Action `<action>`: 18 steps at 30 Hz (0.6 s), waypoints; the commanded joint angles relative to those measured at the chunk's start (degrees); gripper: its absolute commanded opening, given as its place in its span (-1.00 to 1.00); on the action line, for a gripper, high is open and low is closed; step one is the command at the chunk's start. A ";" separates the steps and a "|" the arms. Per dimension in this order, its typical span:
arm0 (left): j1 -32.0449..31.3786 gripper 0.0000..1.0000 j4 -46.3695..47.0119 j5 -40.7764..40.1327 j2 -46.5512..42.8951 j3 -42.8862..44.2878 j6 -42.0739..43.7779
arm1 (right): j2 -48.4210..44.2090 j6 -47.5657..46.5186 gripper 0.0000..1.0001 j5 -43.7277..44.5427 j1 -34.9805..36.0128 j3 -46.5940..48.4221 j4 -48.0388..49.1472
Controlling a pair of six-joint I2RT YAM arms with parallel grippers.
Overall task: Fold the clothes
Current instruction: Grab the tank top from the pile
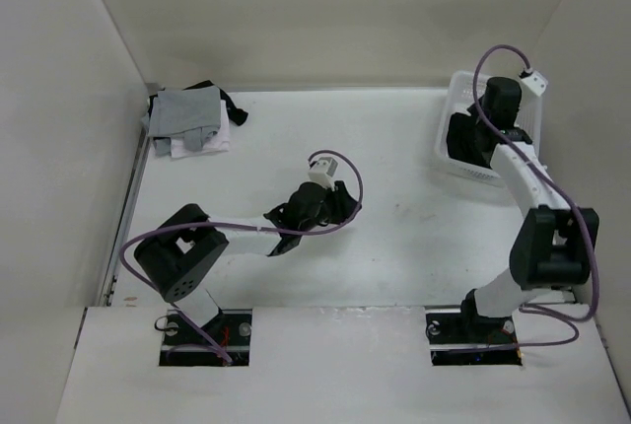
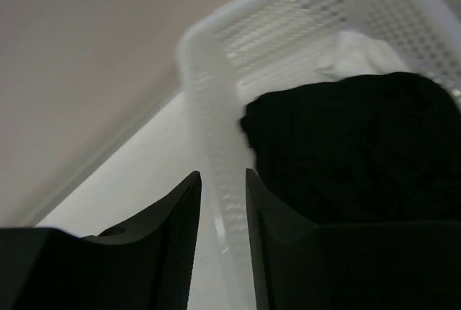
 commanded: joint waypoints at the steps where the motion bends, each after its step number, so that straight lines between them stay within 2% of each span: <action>1: 1.07 -0.33 6.25 1.29 -2.66 -1.25 2.13 | 9.19 0.40 -0.20 0.27 -6.78 4.20 -7.59; 3: 1.51 -0.29 6.34 1.11 -3.10 -1.69 2.39 | 12.19 1.36 -0.12 0.18 -9.41 5.08 -9.70; 8: 2.56 -0.21 6.34 1.46 -3.10 -2.13 1.43 | 15.00 2.60 0.06 -1.13 -14.34 2.62 -7.95; 18: 3.09 -0.20 6.78 2.87 -2.40 -2.13 0.19 | 21.60 1.37 0.08 -4.20 -17.07 6.14 -10.15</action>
